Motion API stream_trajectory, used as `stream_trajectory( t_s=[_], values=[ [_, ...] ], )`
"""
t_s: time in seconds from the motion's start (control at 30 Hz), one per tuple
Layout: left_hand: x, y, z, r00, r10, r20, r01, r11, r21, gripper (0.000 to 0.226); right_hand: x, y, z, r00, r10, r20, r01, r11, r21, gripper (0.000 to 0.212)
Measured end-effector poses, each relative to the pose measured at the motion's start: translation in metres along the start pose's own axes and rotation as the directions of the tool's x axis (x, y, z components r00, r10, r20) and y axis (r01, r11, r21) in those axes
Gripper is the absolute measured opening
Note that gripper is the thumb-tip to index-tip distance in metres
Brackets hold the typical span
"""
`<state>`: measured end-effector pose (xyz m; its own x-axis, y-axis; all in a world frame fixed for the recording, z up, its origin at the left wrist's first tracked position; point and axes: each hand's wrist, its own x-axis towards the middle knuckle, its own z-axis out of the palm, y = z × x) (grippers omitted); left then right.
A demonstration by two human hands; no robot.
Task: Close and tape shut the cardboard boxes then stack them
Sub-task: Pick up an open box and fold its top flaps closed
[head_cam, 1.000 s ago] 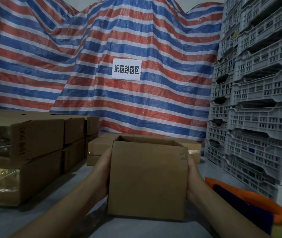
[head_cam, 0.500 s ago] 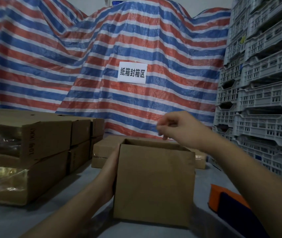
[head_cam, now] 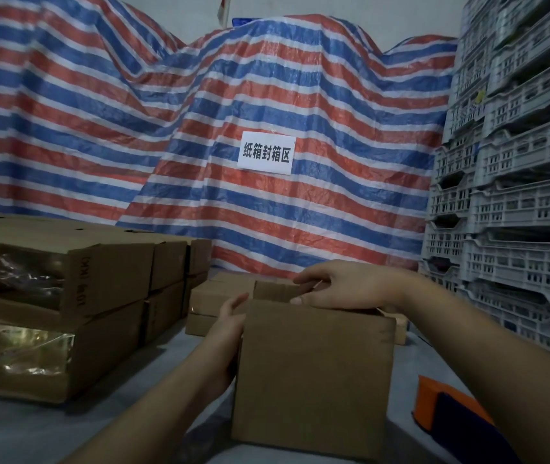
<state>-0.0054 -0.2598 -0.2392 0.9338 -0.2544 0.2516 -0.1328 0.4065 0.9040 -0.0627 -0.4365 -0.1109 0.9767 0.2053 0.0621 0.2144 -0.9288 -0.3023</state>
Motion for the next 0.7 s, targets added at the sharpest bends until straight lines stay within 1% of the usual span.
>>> stream_trajectory(
  t_s=[0.03, 0.07, 0.1, 0.13, 0.17, 0.2, 0.23, 0.27, 0.3, 0.33, 0.37, 0.43, 0.5, 0.57, 0.6, 0.63, 0.67, 0.7],
  values=[
    [0.0, 0.002, 0.0, 0.999, 0.013, -0.031, -0.013, 1.0, -0.022, 0.034, 0.0, 0.004, 0.002, 0.999, -0.045, -0.03, 0.046, 0.998, 0.033, 0.061],
    [0.001, 0.001, -0.001, 0.998, 0.029, -0.047, -0.03, 0.999, -0.029, 0.035, -0.003, 0.007, 0.005, 0.991, -0.084, -0.106, 0.092, 0.993, 0.068, 0.05],
    [0.001, 0.002, -0.001, 0.998, 0.033, -0.049, -0.035, 0.999, -0.023, 0.032, -0.003, 0.016, 0.006, 0.964, -0.111, -0.243, 0.145, 0.981, 0.127, 0.037],
    [0.0, 0.002, -0.001, 0.999, 0.036, -0.025, -0.036, 0.999, -0.017, 0.027, -0.005, 0.023, 0.007, 0.922, -0.101, -0.373, 0.202, 0.949, 0.241, 0.025],
    [-0.002, 0.003, -0.002, 0.999, 0.03, 0.012, -0.03, 1.0, -0.006, 0.022, -0.007, 0.034, 0.007, 0.867, -0.049, -0.496, 0.26, 0.893, 0.367, 0.018],
    [0.0, 0.002, -0.003, 0.999, 0.021, 0.043, -0.022, 1.0, 0.014, 0.019, -0.009, 0.045, 0.008, 0.813, 0.044, -0.58, 0.315, 0.805, 0.503, 0.019],
    [-0.003, 0.004, -0.002, 0.998, 0.013, 0.062, -0.015, 0.999, 0.032, 0.018, -0.012, 0.056, 0.011, 0.765, 0.143, -0.628, 0.364, 0.708, 0.605, 0.022],
    [-0.002, 0.004, -0.002, 0.998, 0.007, 0.067, -0.01, 0.999, 0.049, 0.018, -0.016, 0.066, 0.016, 0.74, 0.233, -0.631, 0.402, 0.6, 0.692, 0.025],
    [-0.003, 0.004, -0.003, 0.997, 0.003, 0.073, -0.008, 0.998, 0.056, 0.019, -0.02, 0.075, 0.024, 0.733, 0.314, -0.604, 0.411, 0.503, 0.761, 0.026],
    [-0.001, 0.005, -0.003, 0.998, 0.003, 0.069, -0.007, 0.998, 0.059, 0.019, -0.023, 0.082, 0.035, 0.746, 0.361, -0.56, 0.407, 0.419, 0.812, 0.026],
    [0.0, 0.005, -0.002, 0.998, 0.009, 0.069, -0.014, 0.997, 0.079, 0.018, -0.025, 0.086, 0.046, 0.764, 0.388, -0.516, 0.389, 0.361, 0.848, 0.029],
    [0.002, 0.004, -0.002, 0.998, -0.012, 0.056, 0.007, 0.997, 0.081, 0.019, -0.027, 0.088, 0.069, 0.817, 0.39, -0.424, 0.34, 0.268, 0.901, 0.038],
    [0.007, 0.001, -0.001, 0.998, -0.044, 0.034, 0.041, 0.995, 0.091, 0.022, -0.028, 0.083, 0.083, 0.859, 0.387, -0.336, 0.268, 0.218, 0.938, 0.038],
    [0.012, -0.003, -0.003, 0.999, -0.03, 0.038, 0.027, 0.995, 0.095, 0.022, -0.029, 0.077, 0.092, 0.876, 0.409, -0.257, 0.19, 0.196, 0.962, 0.028],
    [0.014, -0.006, -0.006, 0.999, -0.026, 0.045, 0.023, 0.997, 0.077, 0.02, -0.028, 0.077, 0.095, 0.888, 0.404, -0.219, 0.159, 0.176, 0.971, 0.029],
    [0.013, -0.004, -0.007, 0.998, -0.019, 0.056, 0.014, 0.996, 0.085, 0.02, -0.027, 0.078, 0.098, 0.892, 0.409, -0.194, 0.139, 0.161, 0.977, 0.035],
    [0.016, -0.006, -0.008, 0.997, 0.002, 0.079, -0.006, 0.998, 0.059, 0.021, -0.027, 0.08, 0.099, 0.895, 0.406, -0.183, 0.123, 0.168, 0.978, 0.04],
    [0.012, -0.004, -0.007, 0.997, -0.003, 0.078, -0.001, 0.999, 0.054, 0.021, -0.027, 0.081, 0.099, 0.9, 0.399, -0.178, 0.118, 0.17, 0.978, 0.039]
  ],
)
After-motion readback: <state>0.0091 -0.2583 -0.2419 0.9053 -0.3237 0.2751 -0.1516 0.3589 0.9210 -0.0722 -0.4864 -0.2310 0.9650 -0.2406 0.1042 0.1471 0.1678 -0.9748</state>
